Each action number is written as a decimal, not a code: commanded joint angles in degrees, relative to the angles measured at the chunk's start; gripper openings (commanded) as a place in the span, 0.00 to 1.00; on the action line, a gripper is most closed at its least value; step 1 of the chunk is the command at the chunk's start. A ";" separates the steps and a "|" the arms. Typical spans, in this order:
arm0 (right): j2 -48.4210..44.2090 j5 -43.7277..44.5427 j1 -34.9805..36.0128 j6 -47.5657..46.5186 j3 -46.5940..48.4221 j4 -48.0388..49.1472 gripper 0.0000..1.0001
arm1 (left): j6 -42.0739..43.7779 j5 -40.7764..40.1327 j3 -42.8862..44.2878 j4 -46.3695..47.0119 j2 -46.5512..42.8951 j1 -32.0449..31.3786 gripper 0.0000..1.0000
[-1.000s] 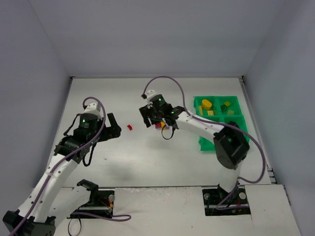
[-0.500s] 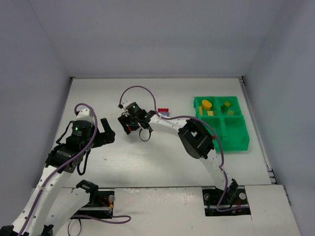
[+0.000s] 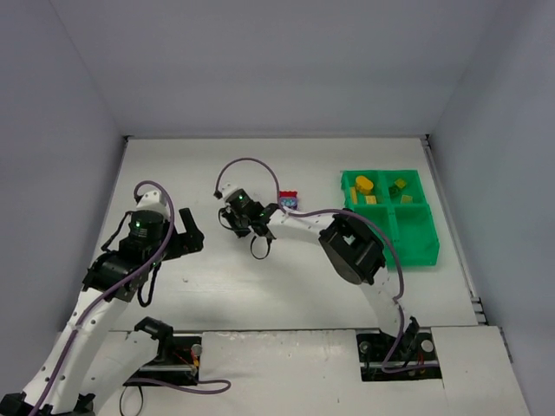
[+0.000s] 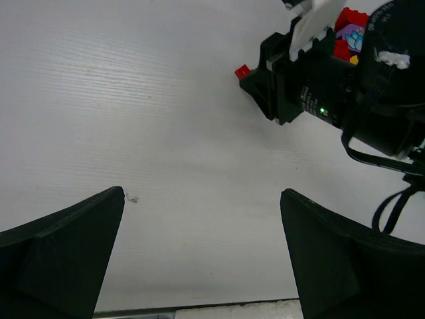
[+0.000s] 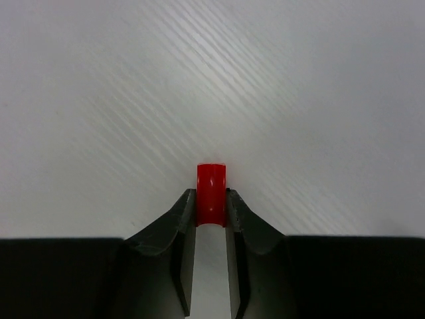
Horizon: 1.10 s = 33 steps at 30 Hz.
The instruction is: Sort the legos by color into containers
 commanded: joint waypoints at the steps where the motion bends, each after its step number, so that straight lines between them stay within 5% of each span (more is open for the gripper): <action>1: -11.37 6.37 -0.04 0.06 -6.00 3.13 0.00 | 0.10 0.58 2.31 3.54 0.78 0.41 0.96; 14: -55.03 16.12 -18.14 11.47 -40.20 -3.44 0.00 | -0.95 7.08 1.34 14.26 7.02 0.23 0.96; 25: -66.15 15.52 -32.73 21.50 -50.93 -13.91 0.02 | -3.42 12.09 4.68 16.55 16.07 -0.47 0.96; 30: -63.16 12.54 -35.73 21.33 -51.55 -14.18 0.20 | -3.59 12.62 5.21 16.03 17.74 -0.73 0.96; 33: -62.10 12.09 -35.73 20.54 -50.85 -14.09 0.44 | -3.59 12.71 5.21 15.58 17.83 -0.73 0.96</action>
